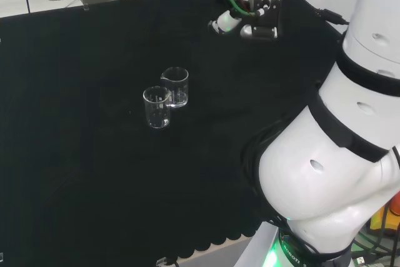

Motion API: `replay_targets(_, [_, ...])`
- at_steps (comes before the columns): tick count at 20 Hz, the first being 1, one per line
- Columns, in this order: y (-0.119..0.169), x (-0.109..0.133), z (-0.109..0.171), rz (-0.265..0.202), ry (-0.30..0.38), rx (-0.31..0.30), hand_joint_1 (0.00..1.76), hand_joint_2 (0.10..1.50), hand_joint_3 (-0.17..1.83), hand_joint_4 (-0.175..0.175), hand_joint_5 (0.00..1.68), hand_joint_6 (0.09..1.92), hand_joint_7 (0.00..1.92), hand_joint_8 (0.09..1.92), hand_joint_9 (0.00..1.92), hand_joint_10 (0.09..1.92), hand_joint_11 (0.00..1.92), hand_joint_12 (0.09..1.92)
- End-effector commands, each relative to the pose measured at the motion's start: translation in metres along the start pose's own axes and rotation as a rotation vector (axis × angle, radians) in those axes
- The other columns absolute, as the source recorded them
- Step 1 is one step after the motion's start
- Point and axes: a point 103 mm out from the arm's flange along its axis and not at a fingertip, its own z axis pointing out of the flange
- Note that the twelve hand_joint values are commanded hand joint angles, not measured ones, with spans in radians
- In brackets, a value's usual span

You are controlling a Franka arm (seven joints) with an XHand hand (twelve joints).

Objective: Pick up the beaker on the right.

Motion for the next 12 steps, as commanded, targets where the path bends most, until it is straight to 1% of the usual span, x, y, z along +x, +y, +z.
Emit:
replay_targets(1, [0.044, 0.020, 0.090, -0.181, 0.115, 0.090, 0.89, 0.59, 0.70, -0.051, 0.42, 0.09, 0.20, 0.69, 0.36, 0.72, 0.03, 1.42])
replay_targets(6, [0.046, 0.024, 0.102, -0.235, 0.105, 0.109, 0.89, 0.56, 0.70, -0.050, 0.47, 0.09, 0.25, 0.71, 0.41, 0.72, 0.06, 1.42])
replay_targets(8, [0.046, 0.024, 0.105, -0.253, 0.108, 0.120, 0.88, 0.56, 0.70, -0.053, 0.49, 0.09, 0.29, 0.72, 0.44, 0.71, 0.08, 1.42])
replay_targets(11, [0.043, 0.024, 0.112, -0.295, 0.115, 0.137, 0.88, 0.55, 0.70, -0.055, 0.51, 0.09, 0.33, 0.73, 0.47, 0.70, 0.10, 1.42])
replay_targets(12, [0.041, 0.022, 0.115, -0.304, 0.129, 0.136, 0.88, 0.55, 0.70, -0.056, 0.51, 0.09, 0.35, 0.73, 0.49, 0.69, 0.11, 1.41])
